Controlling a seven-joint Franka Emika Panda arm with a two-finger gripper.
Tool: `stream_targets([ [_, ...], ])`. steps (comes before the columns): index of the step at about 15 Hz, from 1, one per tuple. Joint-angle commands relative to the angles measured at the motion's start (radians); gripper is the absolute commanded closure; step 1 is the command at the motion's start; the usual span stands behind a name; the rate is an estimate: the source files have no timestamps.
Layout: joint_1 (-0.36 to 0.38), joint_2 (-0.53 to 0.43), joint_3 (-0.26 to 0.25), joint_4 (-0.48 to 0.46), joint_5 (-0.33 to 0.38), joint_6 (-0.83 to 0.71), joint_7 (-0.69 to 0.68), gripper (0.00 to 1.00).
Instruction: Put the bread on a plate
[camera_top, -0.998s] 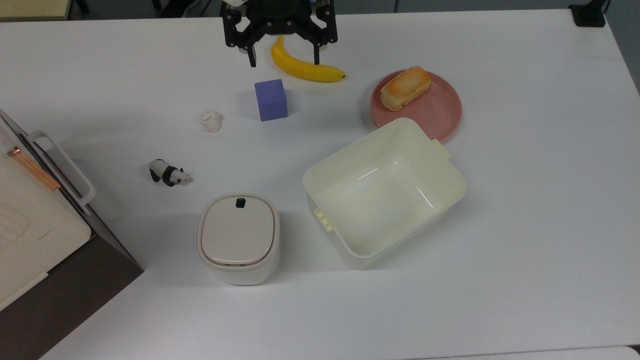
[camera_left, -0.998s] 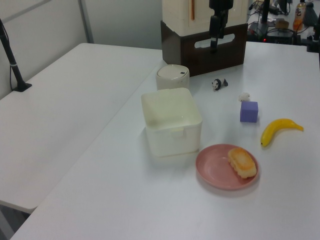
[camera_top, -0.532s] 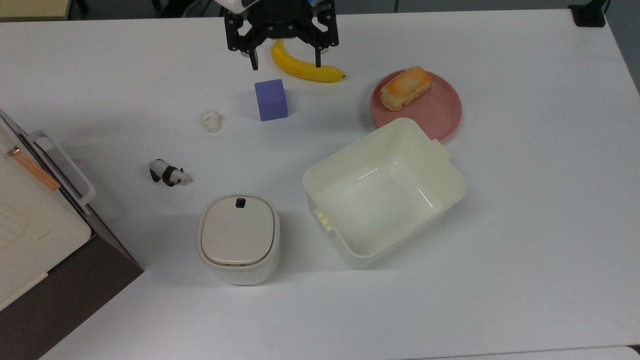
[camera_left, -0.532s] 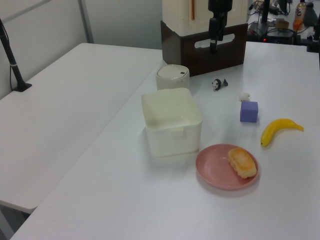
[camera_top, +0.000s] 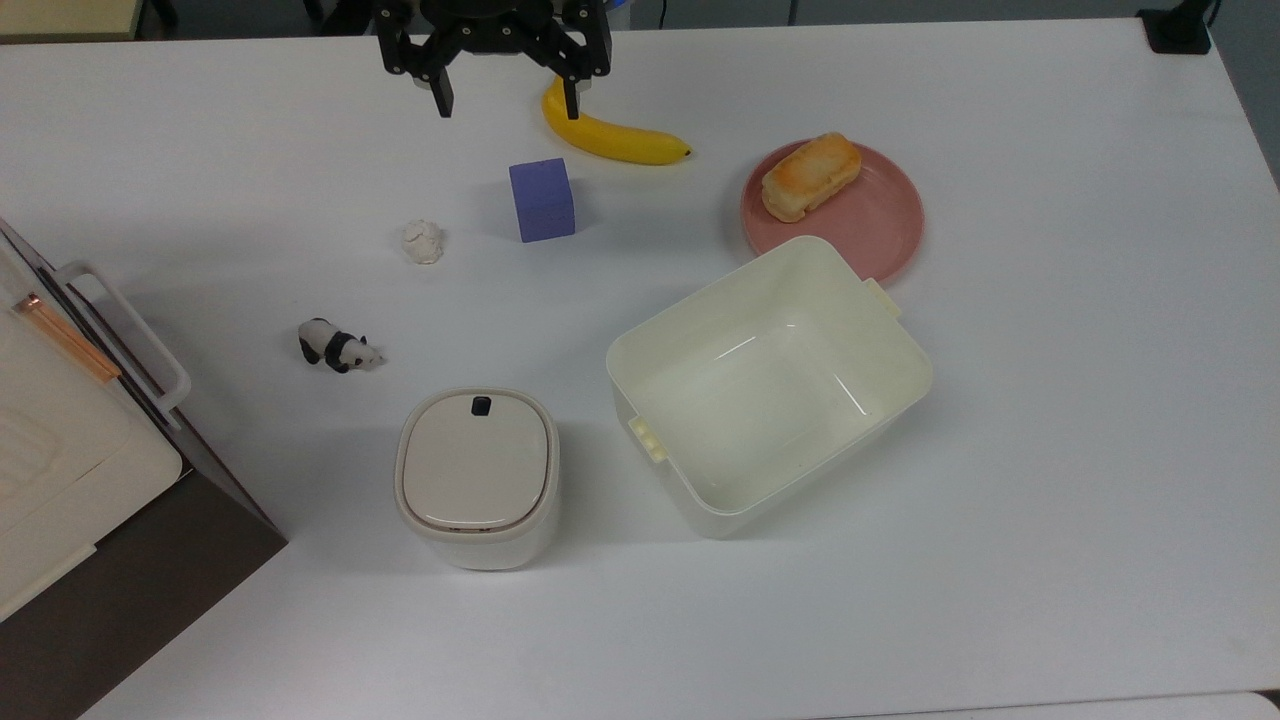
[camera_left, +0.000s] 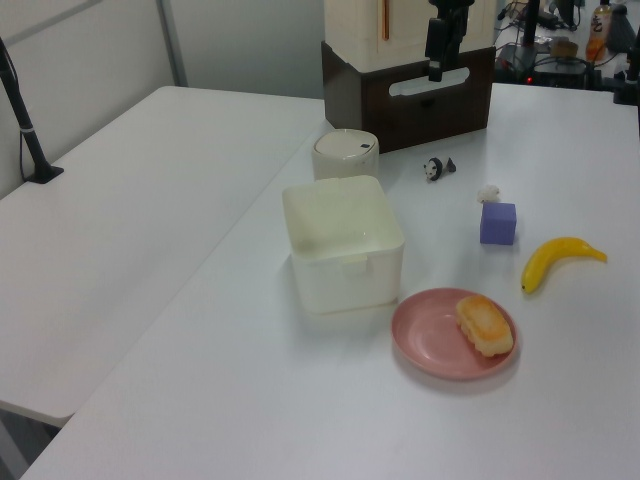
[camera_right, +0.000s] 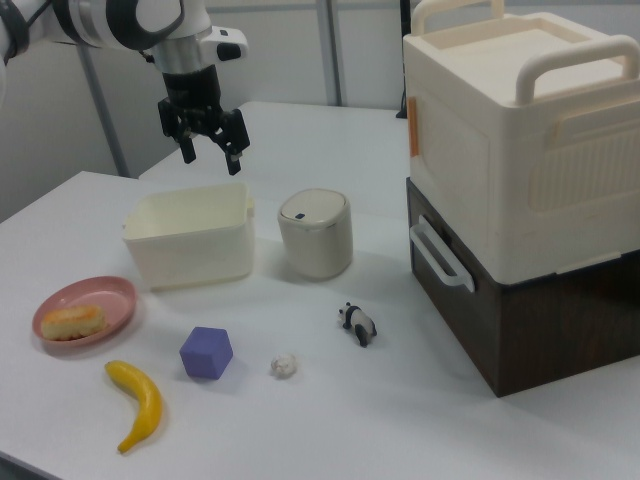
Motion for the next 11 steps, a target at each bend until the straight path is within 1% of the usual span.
stream_targets([
  [1,0.01,-0.022,0.0,-0.025,0.025,-0.01,0.002,0.0],
  [4,0.01,-0.02,-0.001,-0.023,0.023,0.024,0.009,0.0],
  [8,0.01,-0.022,-0.006,-0.034,0.09,-0.002,0.018,0.0],
  [9,0.01,-0.023,-0.006,-0.034,0.109,-0.002,0.05,0.0],
  [11,0.013,-0.025,-0.006,-0.032,0.101,0.001,0.132,0.0],
])
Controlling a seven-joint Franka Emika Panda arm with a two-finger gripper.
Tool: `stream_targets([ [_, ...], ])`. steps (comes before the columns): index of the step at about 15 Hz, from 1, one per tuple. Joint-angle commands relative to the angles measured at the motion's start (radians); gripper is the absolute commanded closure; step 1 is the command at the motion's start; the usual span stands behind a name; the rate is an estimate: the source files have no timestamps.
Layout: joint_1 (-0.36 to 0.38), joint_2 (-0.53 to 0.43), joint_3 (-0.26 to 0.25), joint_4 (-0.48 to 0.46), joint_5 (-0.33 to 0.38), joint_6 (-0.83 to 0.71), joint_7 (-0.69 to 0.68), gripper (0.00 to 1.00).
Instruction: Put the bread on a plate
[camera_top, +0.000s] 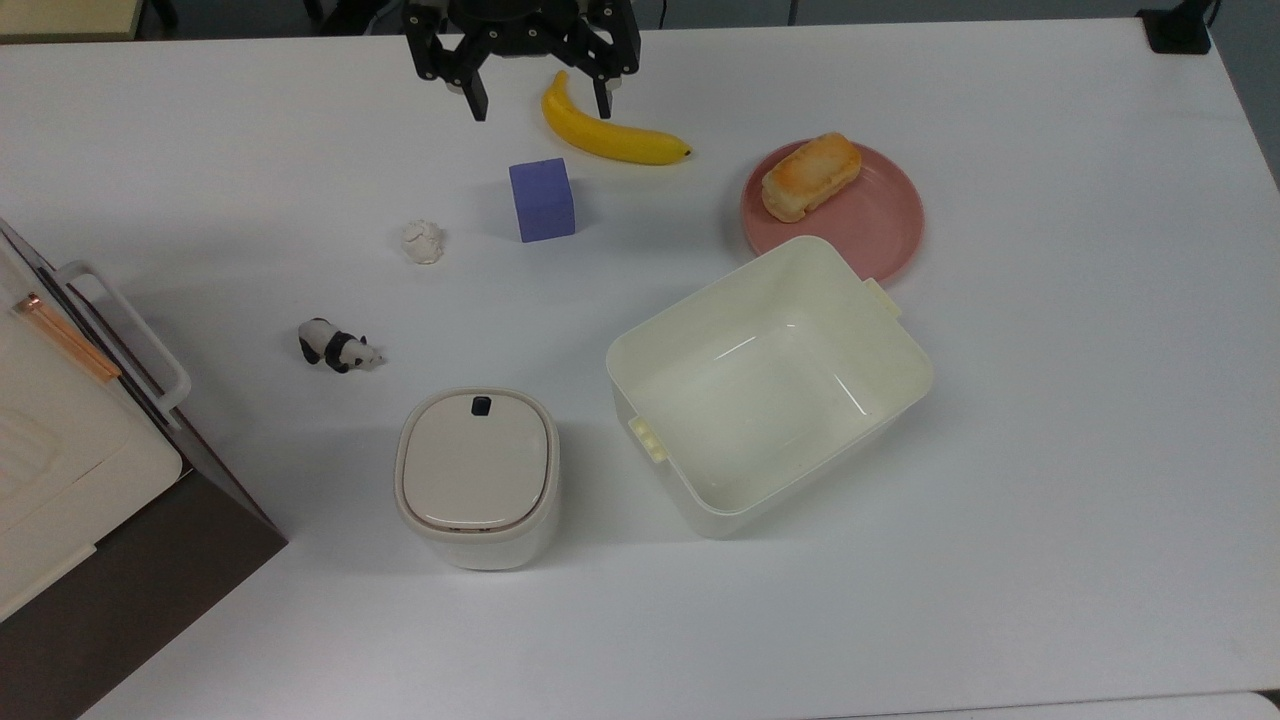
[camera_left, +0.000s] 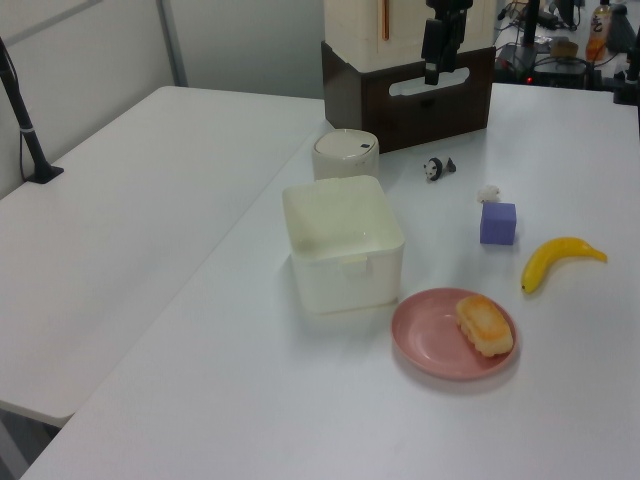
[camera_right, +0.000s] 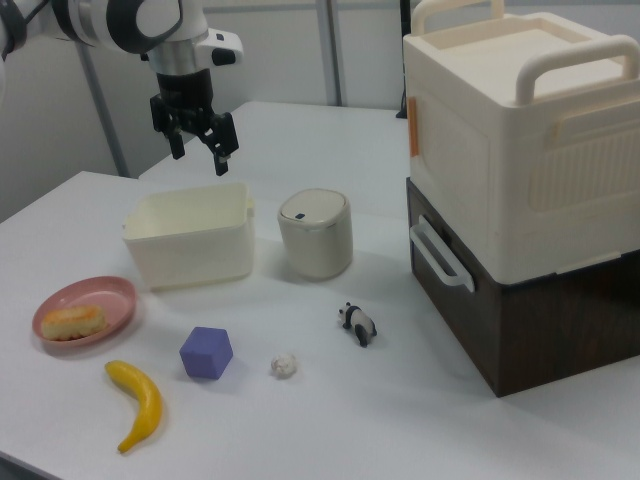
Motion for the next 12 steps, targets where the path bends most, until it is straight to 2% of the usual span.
stream_targets([
  [1,0.007,-0.026,-0.009,-0.028,0.02,0.0,0.102,0.0],
  [3,0.01,-0.022,-0.009,-0.03,-0.001,0.006,0.095,0.0],
  [7,0.005,-0.019,-0.009,-0.025,-0.101,0.007,0.093,0.0],
  [12,0.002,-0.02,-0.009,-0.022,-0.112,0.006,0.087,0.0],
])
